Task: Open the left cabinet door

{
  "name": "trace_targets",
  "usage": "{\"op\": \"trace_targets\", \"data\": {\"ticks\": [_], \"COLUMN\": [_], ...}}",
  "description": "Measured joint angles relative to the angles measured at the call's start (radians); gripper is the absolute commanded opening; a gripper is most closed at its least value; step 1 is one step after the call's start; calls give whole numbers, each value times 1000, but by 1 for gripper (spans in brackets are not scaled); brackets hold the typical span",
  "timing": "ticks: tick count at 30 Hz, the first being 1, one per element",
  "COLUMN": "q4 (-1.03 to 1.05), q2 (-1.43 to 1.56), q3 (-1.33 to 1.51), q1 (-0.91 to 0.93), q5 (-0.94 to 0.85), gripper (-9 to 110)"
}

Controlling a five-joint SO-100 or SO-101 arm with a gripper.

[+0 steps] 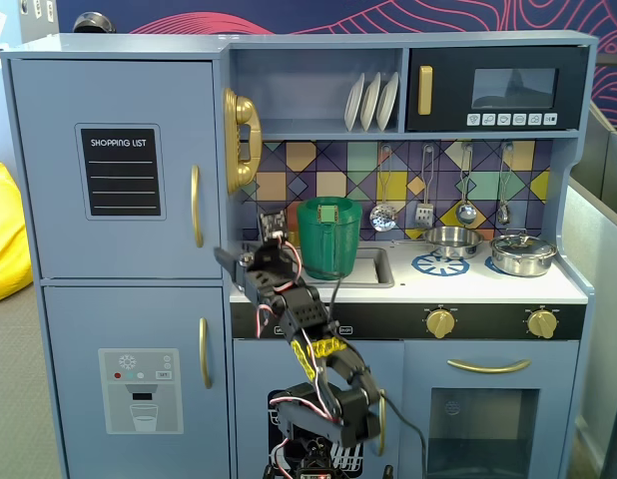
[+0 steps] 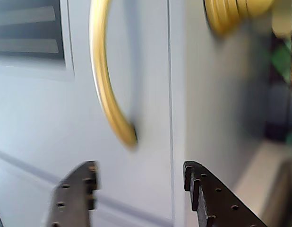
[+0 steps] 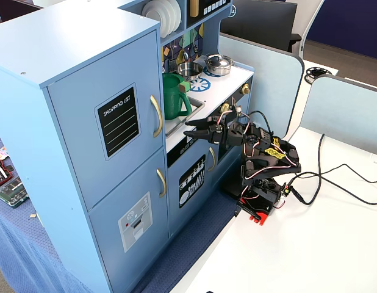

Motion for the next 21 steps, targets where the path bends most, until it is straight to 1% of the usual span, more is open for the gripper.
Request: {"op": "trace_targets", "data": {"ticks": [5,14,21], "q4": [-54,-101,-138], "q2": [-110,-293,-413], "q3": [-103,-265,-341], "q1": [-28,-60,-94], "q5": [9,-18,-48], "gripper": [26,24,24]}}
